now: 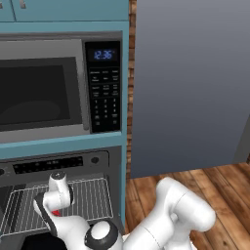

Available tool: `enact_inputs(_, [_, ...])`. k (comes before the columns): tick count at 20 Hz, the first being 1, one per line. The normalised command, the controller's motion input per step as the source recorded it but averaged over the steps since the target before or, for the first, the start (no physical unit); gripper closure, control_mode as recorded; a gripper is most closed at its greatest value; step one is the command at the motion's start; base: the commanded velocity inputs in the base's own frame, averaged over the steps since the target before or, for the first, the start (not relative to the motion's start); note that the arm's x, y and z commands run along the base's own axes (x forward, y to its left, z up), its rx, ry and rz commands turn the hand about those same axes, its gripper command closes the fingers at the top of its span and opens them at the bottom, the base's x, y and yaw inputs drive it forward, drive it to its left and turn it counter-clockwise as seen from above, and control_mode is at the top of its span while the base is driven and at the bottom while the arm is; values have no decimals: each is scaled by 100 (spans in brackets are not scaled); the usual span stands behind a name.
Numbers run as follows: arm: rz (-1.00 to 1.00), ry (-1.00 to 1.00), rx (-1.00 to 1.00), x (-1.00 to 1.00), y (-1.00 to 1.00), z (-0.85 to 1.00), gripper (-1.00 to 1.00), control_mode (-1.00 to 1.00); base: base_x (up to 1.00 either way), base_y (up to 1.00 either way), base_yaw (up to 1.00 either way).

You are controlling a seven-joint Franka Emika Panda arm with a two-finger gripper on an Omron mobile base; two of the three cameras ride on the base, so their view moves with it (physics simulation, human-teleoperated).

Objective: Take the fish from the oven and place it on the plate on the counter.

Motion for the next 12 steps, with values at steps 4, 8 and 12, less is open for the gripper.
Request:
enact_inputs(4, [0,7,0,-3,-2,-7,100,-100,0,0,0])
enact_inputs(8, [0,0,0,-11,-6,0,100,-100,0,0,0])
enact_inputs(12, [0,0,1,-45,-17,28,100,-100,0,0,0])
